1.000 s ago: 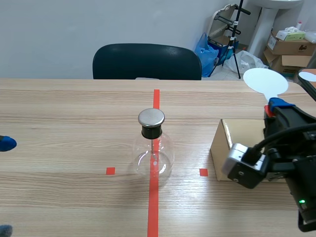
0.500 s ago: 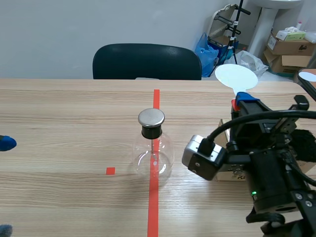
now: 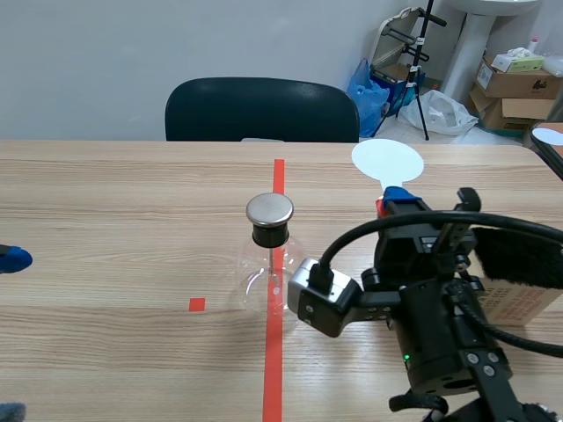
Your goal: Do the electroscope experiment
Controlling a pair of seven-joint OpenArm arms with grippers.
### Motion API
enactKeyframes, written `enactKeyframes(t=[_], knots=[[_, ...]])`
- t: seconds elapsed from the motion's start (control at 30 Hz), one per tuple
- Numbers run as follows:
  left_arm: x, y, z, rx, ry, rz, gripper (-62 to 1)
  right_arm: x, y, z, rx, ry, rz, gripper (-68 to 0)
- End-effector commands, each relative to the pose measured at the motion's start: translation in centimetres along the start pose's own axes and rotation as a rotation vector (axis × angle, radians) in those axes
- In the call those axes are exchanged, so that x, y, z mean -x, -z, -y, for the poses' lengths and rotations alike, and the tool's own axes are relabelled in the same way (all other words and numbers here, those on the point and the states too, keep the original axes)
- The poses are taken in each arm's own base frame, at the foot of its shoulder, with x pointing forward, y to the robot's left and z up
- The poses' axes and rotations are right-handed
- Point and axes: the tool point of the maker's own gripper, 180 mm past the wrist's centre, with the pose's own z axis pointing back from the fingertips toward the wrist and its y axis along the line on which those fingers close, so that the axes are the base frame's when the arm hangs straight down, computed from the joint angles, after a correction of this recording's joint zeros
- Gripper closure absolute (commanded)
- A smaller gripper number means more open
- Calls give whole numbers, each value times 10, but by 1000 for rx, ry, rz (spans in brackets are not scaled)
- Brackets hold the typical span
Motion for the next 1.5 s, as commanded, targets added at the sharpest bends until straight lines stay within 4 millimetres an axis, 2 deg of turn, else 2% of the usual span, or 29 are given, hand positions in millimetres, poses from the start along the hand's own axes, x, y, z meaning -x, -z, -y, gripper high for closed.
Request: enactKeyframes(t=[0.0,0.13,0.37,0.4,0.57,0.6,0.8,1.0,1.2,1.47], knots=[[-9,2,-2,6,11,31,-623,3,4,0,16,-17,-6,-10],[-8,3,-3,7,14,29,-623,1,2,-13,-13,-31,2,-10],[-3,6,-8,3,32,0,-623,-1,1,-13,-11,-27,9,-10],[1,8,-8,2,34,-17,-586,-1,1,-13,-9,-25,9,-10],[39,27,-11,-1,39,-182,-50,-1,1,-13,-11,-22,11,-10],[44,32,-10,4,41,-199,-9,-1,1,-13,-11,-22,12,-10],[63,74,-17,4,11,-164,-16,-3,1,-13,-12,-19,22,-10],[99,110,-39,-36,-36,-192,-16,-5,2,-11,-6,-15,29,-10],[118,124,-60,-80,-75,-197,-17,-8,2,-8,1,-11,41,-10],[119,125,-70,-100,-73,-195,-17,-8,2,-8,1,-11,45,-10]])
